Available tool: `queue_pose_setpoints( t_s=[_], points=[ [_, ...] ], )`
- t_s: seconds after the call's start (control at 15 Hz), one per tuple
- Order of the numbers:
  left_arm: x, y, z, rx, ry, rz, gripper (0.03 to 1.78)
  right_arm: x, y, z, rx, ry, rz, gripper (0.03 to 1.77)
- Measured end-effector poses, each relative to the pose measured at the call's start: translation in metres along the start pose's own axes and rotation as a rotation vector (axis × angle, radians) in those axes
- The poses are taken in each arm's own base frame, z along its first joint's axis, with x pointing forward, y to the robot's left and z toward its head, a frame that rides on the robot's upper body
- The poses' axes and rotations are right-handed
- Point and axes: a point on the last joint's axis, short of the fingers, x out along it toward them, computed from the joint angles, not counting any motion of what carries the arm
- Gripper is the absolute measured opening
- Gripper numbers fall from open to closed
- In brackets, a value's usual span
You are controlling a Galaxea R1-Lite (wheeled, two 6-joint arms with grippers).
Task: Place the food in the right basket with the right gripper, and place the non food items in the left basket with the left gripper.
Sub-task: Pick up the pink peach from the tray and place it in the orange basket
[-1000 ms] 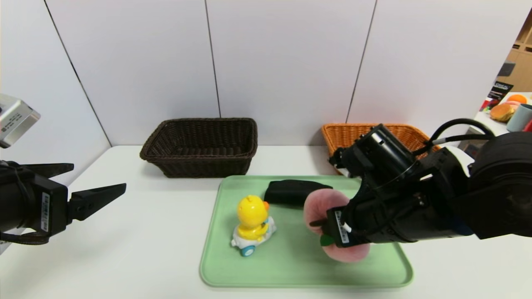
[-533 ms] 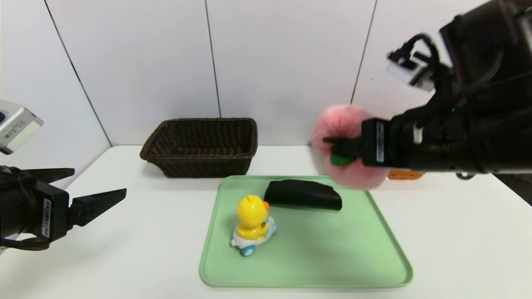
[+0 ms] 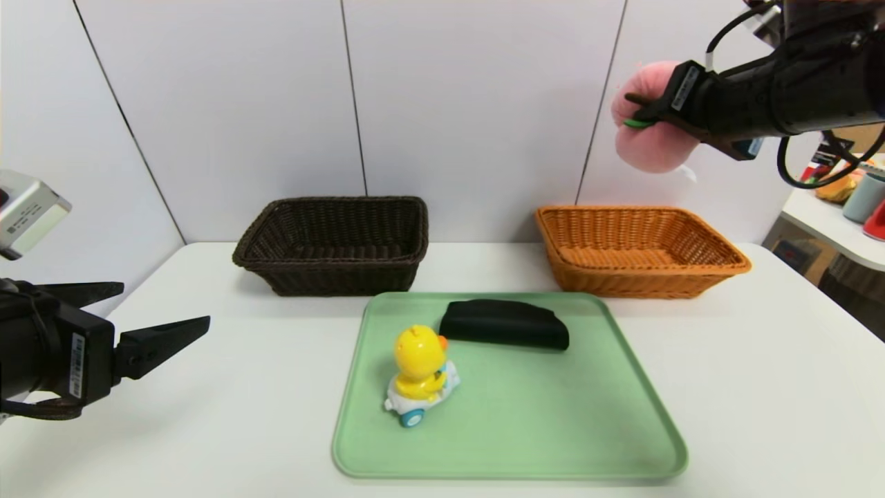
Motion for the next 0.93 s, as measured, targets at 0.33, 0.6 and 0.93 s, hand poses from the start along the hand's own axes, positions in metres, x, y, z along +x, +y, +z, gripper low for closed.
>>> queue_pose_setpoints(
  t_s=[0.33, 0.6, 0.93],
  points=[
    [0.000, 0.000, -0.002, 0.000, 0.004, -0.001, 1.69, 0.059, -0.024, -0.009, 0.085, 0.083, -0.060, 0.72],
    [0.000, 0.000, -0.001, 0.000, 0.004, -0.003, 1.69, 0.082, -0.036, -0.019, 0.087, 0.123, -0.113, 0.72],
    [0.004, 0.000, 0.002, 0.001, 0.003, -0.004, 1.69, 0.097, -0.049, -0.031, 0.082, 0.172, -0.159, 0.72]
  ],
)
